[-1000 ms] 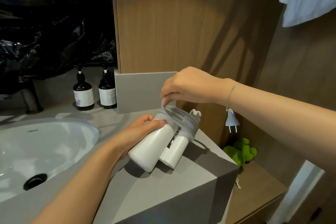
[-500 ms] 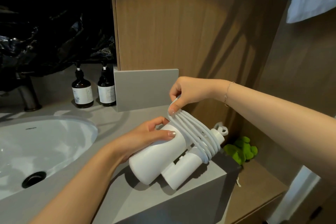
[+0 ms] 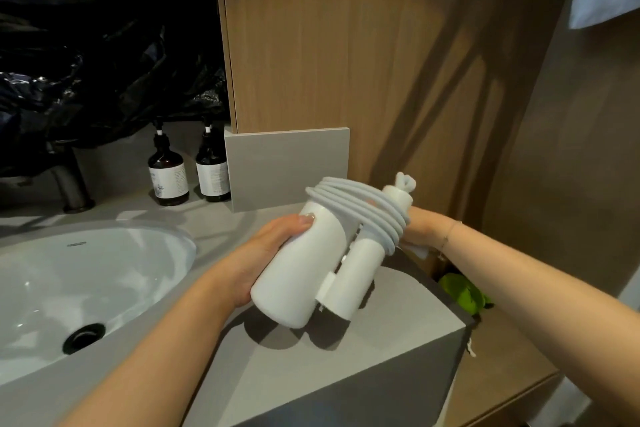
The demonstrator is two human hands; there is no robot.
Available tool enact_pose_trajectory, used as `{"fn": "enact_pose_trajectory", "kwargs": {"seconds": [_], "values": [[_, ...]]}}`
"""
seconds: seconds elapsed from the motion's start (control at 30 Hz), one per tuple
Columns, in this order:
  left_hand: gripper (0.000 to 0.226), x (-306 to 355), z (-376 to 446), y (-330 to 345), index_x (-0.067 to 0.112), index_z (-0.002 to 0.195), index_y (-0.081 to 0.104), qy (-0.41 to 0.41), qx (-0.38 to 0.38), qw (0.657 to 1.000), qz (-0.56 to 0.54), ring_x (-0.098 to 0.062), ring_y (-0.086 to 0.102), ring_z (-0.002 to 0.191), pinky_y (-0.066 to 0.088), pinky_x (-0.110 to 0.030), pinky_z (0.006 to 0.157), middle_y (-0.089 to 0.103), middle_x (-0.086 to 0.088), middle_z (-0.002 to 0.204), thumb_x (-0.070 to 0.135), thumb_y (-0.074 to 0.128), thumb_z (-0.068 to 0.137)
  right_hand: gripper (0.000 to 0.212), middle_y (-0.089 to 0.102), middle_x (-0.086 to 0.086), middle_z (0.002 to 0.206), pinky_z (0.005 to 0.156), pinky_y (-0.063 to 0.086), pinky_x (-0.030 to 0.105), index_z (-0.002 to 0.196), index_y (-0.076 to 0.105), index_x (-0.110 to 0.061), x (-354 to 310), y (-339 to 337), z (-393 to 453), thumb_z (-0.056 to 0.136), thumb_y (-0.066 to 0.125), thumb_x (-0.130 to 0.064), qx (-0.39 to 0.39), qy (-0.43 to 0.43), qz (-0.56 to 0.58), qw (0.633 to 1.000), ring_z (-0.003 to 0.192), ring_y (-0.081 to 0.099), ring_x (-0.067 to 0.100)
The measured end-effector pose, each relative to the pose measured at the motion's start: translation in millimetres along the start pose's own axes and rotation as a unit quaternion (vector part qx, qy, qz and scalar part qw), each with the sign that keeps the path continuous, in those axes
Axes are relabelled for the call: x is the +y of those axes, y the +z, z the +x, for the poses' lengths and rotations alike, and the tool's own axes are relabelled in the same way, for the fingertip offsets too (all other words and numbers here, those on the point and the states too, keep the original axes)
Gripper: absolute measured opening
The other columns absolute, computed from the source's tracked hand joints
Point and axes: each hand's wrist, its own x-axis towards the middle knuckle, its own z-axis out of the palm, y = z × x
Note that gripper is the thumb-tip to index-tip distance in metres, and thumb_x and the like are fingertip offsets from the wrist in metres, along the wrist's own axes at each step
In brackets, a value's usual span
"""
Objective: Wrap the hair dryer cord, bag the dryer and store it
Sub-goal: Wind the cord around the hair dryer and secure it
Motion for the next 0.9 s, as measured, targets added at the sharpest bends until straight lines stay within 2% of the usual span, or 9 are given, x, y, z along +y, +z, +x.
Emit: {"fn": "enact_pose_trajectory", "kwargs": {"seconds": [0.03,0.1,0.2,0.33,0.4,0.53,0.67,0.77,0.9], "values": [[0.054,1.8,-0.4,0.4,0.009,0.108,0.064,0.0,0.013,1.0,-0.013,-0.019,0.07,0.065,0.056,-0.027,0.056,0.074,-0.008,0.078,0.043,0.074,0.067,0.031,0.058,-0.004,0.061,0.058,0.048,0.011,0.07,0.047,-0.013,8.7,3.8,2.3,0.095,0.047,0.006,0.007,0.013,0.004,1.0,0.061,0.056,0.005],[0.055,3.4,2.9,-4.5,0.01,0.109,0.063,0.006,0.04,0.998,-0.039,-0.019,0.07,0.063,0.056,-0.029,0.054,0.074,-0.008,0.077,0.048,0.061,0.069,0.018,0.055,0.021,0.074,0.062,0.048,0.027,0.08,0.059,-0.006,19.9,12.2,7.0,0.096,0.055,-0.014,0.037,0.025,-0.013,0.999,0.067,0.051,0.025],[0.044,5.2,5.2,-12.2,0.015,0.107,0.064,0.018,0.092,0.993,-0.065,-0.02,0.07,0.067,0.056,-0.031,0.059,0.074,-0.007,0.08,0.051,0.057,0.081,0.037,0.061,0.027,0.081,0.055,0.042,0.027,0.088,0.073,-0.015,24.6,23.6,9.0,0.088,0.056,-0.048,0.052,0.026,-0.017,0.998,0.056,0.047,0.022],[0.054,4.7,7.7,-20.5,0.017,0.119,0.06,0.023,0.144,0.988,-0.048,-0.026,0.068,0.082,0.056,-0.038,0.068,0.072,-0.013,0.099,0.052,0.062,0.078,0.021,0.064,0.007,0.073,0.055,0.042,0.024,0.089,0.072,-0.023,18.9,26.3,11.5,0.092,0.057,-0.038,0.102,0.008,-0.077,0.992,0.058,0.053,0.017],[0.048,3.8,8.4,-23.1,0.018,0.119,0.06,0.028,0.16,0.986,-0.045,-0.026,0.067,0.081,0.056,-0.037,0.066,0.07,-0.013,0.1,0.05,0.061,0.084,0.016,0.064,-0.001,0.073,0.056,0.044,0.021,0.092,0.07,-0.025,17.6,24.4,11.7,0.092,0.059,-0.036,0.132,-0.002,-0.107,0.986,0.063,0.057,0.016],[0.052,1.2,12.6,-27.9,0.02,0.116,0.06,0.037,0.178,0.983,-0.011,-0.025,0.069,0.079,0.055,-0.037,0.06,0.071,-0.013,0.101,0.053,0.069,0.077,0.018,0.064,0.0,0.075,0.044,0.04,0.013,0.092,0.072,-0.02,17.5,18.8,5.1,0.09,0.063,-0.035,0.173,0.013,-0.068,0.982,0.054,0.054,0.013],[0.063,-0.2,17.8,-24.3,0.024,0.123,0.055,0.06,0.227,0.971,0.042,-0.021,0.071,0.075,0.055,-0.034,0.059,0.071,-0.006,0.1,0.051,0.072,0.068,0.011,0.065,0.002,0.07,0.045,0.049,0.021,0.095,0.068,-0.02,17.4,20.8,2.6,0.088,0.068,-0.029,0.226,-0.005,0.057,0.972,0.044,0.053,0.013],[0.057,1.1,19.7,-21.8,0.03,0.133,0.045,0.109,0.25,0.959,0.077,-0.013,0.071,0.072,0.055,-0.029,0.055,0.07,0.002,0.096,0.036,0.073,0.084,0.013,0.066,0.008,0.076,0.05,0.055,0.024,0.097,0.064,-0.015,15.5,26.3,2.1,0.086,0.07,-0.02,0.25,-0.008,0.193,0.949,0.052,0.059,0.017],[0.068,-0.5,20.5,-21.1,0.041,0.137,0.039,0.194,0.265,0.934,0.141,-0.012,0.069,0.084,0.054,-0.021,0.059,0.07,0.002,0.1,0.023,0.075,0.082,0.019,0.069,0.006,0.083,0.061,0.058,0.024,0.101,0.066,-0.016,12.8,36.9,9.6,0.083,0.073,-0.014,0.235,-0.02,0.292,0.927,0.062,0.067,0.014]]}}
